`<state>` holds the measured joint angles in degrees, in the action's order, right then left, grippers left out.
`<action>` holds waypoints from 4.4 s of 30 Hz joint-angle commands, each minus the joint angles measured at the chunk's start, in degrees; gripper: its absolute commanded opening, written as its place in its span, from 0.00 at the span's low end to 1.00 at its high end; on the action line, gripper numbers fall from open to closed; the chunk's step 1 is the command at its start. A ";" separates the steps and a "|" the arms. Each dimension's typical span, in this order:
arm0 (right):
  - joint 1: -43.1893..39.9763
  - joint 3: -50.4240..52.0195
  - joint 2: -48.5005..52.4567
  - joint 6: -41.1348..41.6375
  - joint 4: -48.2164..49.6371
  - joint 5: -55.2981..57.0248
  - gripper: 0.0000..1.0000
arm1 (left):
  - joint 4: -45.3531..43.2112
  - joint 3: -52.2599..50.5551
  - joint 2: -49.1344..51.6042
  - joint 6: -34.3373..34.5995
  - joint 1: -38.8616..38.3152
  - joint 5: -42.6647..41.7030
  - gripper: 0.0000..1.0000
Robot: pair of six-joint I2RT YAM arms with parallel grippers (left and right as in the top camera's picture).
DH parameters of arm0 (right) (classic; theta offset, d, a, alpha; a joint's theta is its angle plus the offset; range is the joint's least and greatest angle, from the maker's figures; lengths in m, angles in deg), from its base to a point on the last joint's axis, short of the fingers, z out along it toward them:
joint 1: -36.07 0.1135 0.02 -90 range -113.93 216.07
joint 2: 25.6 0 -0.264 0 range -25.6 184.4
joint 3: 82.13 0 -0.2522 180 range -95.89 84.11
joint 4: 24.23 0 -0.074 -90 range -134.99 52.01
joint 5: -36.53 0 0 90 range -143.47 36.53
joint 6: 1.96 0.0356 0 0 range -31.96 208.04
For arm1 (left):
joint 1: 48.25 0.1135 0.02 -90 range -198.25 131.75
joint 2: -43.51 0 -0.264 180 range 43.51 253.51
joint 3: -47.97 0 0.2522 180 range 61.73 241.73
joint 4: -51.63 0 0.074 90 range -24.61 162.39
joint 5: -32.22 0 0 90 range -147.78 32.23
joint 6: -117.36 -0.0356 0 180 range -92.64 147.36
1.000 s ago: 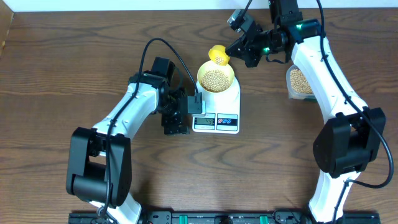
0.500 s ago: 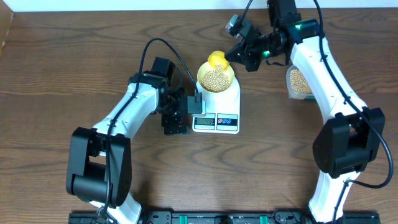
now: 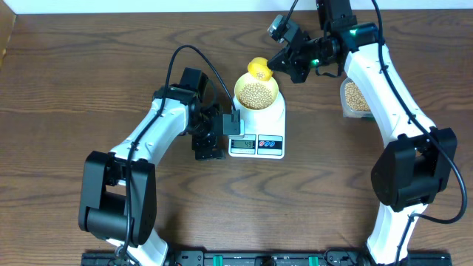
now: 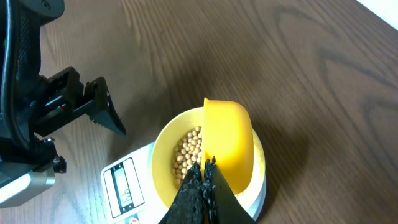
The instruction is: Scoop item into bowl and weigh 50g on scale
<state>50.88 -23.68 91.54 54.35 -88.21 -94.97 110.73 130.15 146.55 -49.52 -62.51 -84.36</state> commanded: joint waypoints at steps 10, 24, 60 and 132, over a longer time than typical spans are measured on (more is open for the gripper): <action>0.24 -0.20 -0.87 0.44 0.76 -0.42 0.01 | 0.17 -0.70 -1.25 0.04 0.09 0.33 0.98; 0.24 -0.20 -0.87 0.44 0.76 -0.39 0.01 | 0.17 -0.70 -1.25 0.04 0.09 0.31 0.98; 0.42 -0.20 -0.87 -1.92 -0.33 1.99 0.01 | 0.17 -0.70 -1.25 0.04 0.09 0.33 0.98; -2.38 -0.31 -1.55 20.15 6.99 -4.33 0.01 | 0.17 -0.70 -1.25 0.04 0.09 0.31 0.98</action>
<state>50.24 -23.68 91.54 66.63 -81.89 -97.90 110.73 130.15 146.55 -49.50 -62.51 -84.39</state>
